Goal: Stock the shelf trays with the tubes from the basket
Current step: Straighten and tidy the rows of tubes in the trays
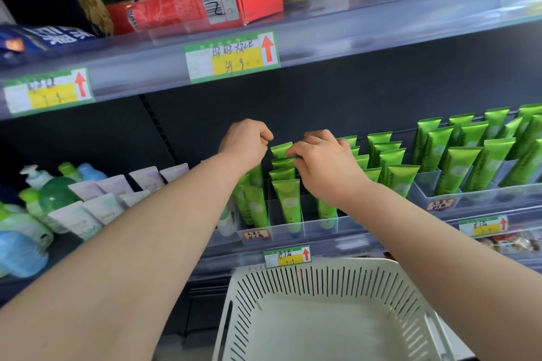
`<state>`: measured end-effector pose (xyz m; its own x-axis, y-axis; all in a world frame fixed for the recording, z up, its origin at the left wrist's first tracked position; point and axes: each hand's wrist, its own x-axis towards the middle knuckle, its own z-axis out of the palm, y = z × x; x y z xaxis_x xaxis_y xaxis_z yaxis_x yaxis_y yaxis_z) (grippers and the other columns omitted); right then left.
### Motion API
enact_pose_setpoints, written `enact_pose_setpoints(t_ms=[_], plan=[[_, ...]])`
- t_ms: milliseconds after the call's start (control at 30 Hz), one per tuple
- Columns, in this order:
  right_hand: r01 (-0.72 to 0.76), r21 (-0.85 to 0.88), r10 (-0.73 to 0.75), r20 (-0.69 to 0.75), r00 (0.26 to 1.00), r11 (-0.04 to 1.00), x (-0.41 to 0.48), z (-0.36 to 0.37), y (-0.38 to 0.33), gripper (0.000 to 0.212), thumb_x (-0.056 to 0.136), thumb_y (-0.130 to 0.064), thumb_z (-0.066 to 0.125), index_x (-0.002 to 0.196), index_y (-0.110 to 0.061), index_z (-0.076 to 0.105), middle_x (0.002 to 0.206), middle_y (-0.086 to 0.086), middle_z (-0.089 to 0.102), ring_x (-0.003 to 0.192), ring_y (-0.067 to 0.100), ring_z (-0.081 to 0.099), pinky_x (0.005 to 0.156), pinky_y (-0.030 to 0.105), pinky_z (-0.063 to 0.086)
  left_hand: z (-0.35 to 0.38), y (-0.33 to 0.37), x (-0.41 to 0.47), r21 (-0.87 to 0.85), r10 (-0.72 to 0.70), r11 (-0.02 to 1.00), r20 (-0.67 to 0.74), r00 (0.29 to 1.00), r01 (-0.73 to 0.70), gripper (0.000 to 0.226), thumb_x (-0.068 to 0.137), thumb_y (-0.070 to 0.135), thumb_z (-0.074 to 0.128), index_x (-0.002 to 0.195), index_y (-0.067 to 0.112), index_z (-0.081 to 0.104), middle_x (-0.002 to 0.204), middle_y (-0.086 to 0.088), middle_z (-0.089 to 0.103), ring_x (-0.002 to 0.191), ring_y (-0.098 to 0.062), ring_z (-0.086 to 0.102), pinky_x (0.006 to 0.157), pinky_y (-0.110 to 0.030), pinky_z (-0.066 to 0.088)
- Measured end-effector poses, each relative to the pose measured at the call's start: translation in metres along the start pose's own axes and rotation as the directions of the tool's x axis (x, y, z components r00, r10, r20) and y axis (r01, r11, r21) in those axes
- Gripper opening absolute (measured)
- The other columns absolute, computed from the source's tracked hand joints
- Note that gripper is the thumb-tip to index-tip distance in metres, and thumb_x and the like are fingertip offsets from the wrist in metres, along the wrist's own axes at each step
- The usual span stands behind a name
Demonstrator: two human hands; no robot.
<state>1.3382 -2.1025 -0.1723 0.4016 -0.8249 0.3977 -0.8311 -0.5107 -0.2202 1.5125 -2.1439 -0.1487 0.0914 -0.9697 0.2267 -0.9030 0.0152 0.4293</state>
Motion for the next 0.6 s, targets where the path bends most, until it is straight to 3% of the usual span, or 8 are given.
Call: enact_pose_setpoints(t_ms=[200,300,433,600], plan=[[0.103,0.018,-0.103,0.032,0.994,0.995,0.003,0.007,-0.038,0.03,0.096,-0.031,0.048,0.123,-0.026,0.06,0.126,-0.005,0.059,0.135,0.016,0.03,0.096,0.04,0.028,-0.024,-0.02,-0.021,-0.026,0.005,1.0,-0.014,1.0,-0.005,0.026,0.085,0.002,0.062,0.096,0.024,0.073,0.088,0.008,0.069,0.088,-0.011,0.067,0.085,-0.031,0.056],[0.142,-0.044,-0.139,0.082,0.987,0.989,0.006,0.016,-0.055,0.026,0.094,-0.034,0.049,0.112,-0.024,0.065,0.113,-0.004,0.064,0.13,0.017,0.034,0.094,0.039,0.028,-0.035,-0.032,-0.03,-0.004,0.009,1.0,-0.022,1.0,-0.009,0.024,0.085,0.004,0.064,0.094,0.023,0.073,0.083,0.01,0.067,0.088,-0.011,0.067,0.085,-0.031,0.055],[0.12,-0.135,-0.101,0.144,0.984,0.984,0.008,0.027,-0.068,0.019,0.093,-0.025,0.048,0.09,-0.023,0.066,0.087,-0.003,0.059,0.112,0.022,0.043,0.085,0.039,0.029,-0.042,-0.046,-0.039,-0.004,0.007,1.0,-0.01,1.0,-0.007,0.019,0.085,0.008,0.067,0.094,0.022,0.074,0.086,0.008,0.069,0.091,-0.013,0.066,0.088,-0.033,0.054],[0.099,-0.153,-0.073,0.166,0.983,0.983,0.009,0.028,-0.069,0.015,0.092,-0.023,0.052,0.09,-0.027,0.067,0.084,-0.006,0.061,0.106,0.02,0.044,0.083,0.039,0.029,-0.04,-0.055,-0.045,0.004,0.002,1.0,-0.021,1.0,-0.002,0.023,0.085,0.006,0.063,0.092,0.024,0.075,0.094,0.008,0.072,0.095,-0.015,0.066,0.088,-0.036,0.054]])
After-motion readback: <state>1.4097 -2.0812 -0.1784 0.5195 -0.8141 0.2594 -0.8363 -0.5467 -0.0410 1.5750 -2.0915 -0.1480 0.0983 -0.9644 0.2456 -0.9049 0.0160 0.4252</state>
